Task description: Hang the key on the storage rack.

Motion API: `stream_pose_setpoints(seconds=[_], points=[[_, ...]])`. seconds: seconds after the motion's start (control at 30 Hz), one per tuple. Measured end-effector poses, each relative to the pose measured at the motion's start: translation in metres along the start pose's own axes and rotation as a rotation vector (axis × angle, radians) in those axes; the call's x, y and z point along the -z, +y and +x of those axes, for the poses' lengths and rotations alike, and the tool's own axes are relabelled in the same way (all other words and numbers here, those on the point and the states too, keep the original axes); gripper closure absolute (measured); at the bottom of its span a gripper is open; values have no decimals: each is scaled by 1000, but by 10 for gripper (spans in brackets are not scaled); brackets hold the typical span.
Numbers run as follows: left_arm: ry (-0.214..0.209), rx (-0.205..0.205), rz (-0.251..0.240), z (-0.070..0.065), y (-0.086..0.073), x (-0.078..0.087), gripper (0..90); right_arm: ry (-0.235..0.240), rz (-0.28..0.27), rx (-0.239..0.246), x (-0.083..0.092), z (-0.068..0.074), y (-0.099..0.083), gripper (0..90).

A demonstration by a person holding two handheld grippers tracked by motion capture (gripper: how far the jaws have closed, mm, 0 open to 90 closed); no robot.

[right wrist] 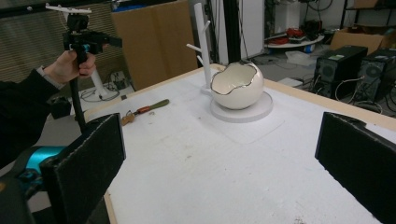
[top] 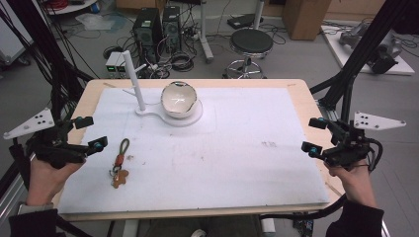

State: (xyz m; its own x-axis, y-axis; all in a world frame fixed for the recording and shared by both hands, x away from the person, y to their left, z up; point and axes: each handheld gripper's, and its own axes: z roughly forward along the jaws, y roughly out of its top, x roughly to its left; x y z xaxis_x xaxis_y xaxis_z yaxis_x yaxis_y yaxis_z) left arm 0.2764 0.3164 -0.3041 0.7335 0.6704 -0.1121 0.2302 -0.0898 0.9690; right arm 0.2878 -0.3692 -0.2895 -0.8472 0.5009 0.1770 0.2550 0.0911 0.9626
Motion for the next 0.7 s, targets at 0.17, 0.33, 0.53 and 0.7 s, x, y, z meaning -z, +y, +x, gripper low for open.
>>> stream_pose_setpoints(seconds=[0.17, 0.33, 0.53, 0.7], points=[[2, -2, -3, 0, -1, 0, 65, 2, -3, 0, 0, -1, 0, 7], [9, -1, 6, 5, -4, 0, 65, 1, 0, -3, -1, -1, -1, 7], [72, 22, 24, 24, -15, 0, 65, 11, -3, -10, -4, 1, -2, 7], [134, 25, 26, 41, -20, -6, 65, 20, 14, -13, -10, 2, -2, 7]])
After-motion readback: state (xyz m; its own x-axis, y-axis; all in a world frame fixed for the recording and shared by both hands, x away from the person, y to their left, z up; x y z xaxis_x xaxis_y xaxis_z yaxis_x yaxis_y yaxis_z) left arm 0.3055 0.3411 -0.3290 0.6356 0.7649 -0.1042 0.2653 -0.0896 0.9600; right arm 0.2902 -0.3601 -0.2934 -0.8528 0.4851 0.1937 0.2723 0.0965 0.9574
